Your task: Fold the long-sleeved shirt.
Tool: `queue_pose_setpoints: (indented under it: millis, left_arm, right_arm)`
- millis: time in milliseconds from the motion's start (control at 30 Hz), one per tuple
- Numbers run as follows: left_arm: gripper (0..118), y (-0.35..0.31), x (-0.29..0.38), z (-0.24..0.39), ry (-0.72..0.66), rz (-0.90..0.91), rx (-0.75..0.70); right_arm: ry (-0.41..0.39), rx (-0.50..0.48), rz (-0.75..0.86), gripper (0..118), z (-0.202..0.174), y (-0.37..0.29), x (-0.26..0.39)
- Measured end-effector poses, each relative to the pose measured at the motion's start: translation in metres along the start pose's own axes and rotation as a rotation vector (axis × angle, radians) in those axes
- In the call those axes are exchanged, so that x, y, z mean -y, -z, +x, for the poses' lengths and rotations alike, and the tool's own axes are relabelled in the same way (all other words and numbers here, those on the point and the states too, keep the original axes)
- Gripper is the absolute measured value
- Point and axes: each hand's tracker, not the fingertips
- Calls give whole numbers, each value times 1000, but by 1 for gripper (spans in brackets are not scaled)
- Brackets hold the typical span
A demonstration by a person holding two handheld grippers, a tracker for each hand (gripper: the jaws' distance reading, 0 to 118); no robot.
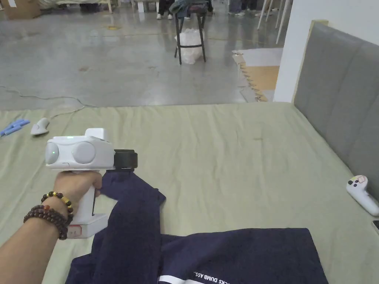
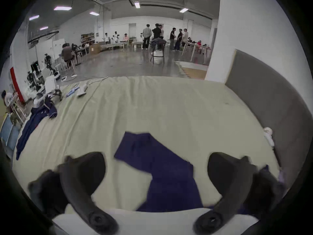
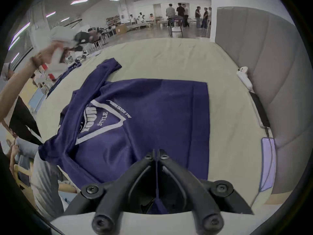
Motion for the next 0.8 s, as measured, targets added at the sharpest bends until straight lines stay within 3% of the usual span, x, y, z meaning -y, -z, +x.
queue_pose_setpoints:
  millis: [33, 100, 200, 267, 333, 367, 400, 567, 800]
  left_arm:
    - [106, 29, -3, 0, -8, -34, -9]
    - [89, 104, 3, -21, -13, -151, -29]
    - [81, 160, 14, -25, 12, -259, -105]
    - [52, 175, 27, -26, -6, -244, -89]
    - [34, 170, 30, -23, -45, -237, -72]
    - [9, 165, 28, -22, -69, -220, -67]
    - [3, 158, 25, -20, -73, -245, -13]
    - [3, 86, 3, -18, -25, -188, -8]
    - [3, -121, 33, 0, 16, 8, 149]
  right_arm:
    - [0, -7, -26, 0, 0, 10, -1]
    - [-10, -11, -41, 0, 3, 31, 0]
    - [-21, -7, -54, 0, -2, 46, -5]
    - [-16, -16, -50, 0, -2, 50, -8]
    - [-15, -22, -35, 0, -4, 47, -10]
    - [-15, -21, -28, 0, -6, 46, -11]
    - [-15, -21, -22, 0, -7, 44, -11]
    - [-24, -27, 5, 0, -17, 19, -4]
    - [-46, -36, 53, 0, -24, -25, 15]
